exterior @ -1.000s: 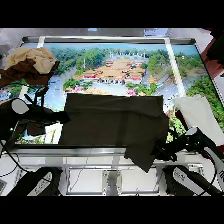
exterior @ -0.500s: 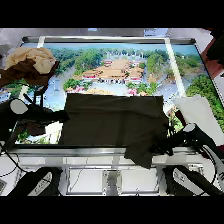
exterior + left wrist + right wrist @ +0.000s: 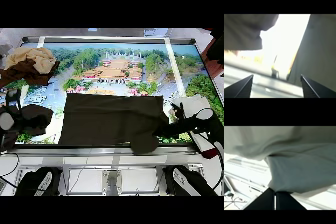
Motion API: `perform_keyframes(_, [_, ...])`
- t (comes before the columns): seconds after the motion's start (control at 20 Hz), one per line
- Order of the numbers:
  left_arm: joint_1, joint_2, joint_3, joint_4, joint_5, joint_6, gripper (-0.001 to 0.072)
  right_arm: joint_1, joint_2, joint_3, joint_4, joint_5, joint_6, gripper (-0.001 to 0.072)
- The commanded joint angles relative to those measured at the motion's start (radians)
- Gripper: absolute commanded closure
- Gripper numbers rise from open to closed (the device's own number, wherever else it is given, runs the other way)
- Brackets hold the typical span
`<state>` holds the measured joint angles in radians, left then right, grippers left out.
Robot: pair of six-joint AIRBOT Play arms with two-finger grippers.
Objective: Fold the shirts.
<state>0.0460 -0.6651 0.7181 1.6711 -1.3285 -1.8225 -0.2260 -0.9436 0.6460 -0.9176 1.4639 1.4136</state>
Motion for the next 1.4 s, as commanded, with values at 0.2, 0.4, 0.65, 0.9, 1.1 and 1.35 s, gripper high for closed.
perform_keyframes(0.2, [0.087, 0.027, -0.322, -0.252, 0.13, -0.156, 0.0083, 0.001, 0.02, 0.083, 0.013, 0.003, -0.027, 0.0684])
perform_keyframes(0.4, [0.174, -0.005, -0.346, -0.281, 0.16, -0.161, 0.0083, 0.001, 0.02, 0.083, 0.014, 0.004, -0.05, 0.0683])
perform_keyframes(0.65, [0.241, -0.111, -0.346, -0.403, 0.236, -0.08, 0.0089, 0.001, 0.02, 0.083, 0.016, 0.013, -0.05, 0.0683])
perform_keyframes(0.9, [0.241, -0.193, -0.346, -0.468, 0.256, -0.009, 0.009, 0.001, 0.02, 0.083, 0.032, 0.015, -0.05, 0.0683])
perform_keyframes(1.1, [0.241, -0.196, -0.346, -0.472, 0.282, -0.01, 0.0312, 0.001, 0.02, 0.083, 0.044, 0.014, -0.05, 0.0684])
perform_keyframes(1.35, [0.241, -0.196, -0.346, -0.455, 0.282, -0.009, 0.0437, 0.001, 0.02, 0.083, 0.044, 0.008, -0.05, 0.0684])
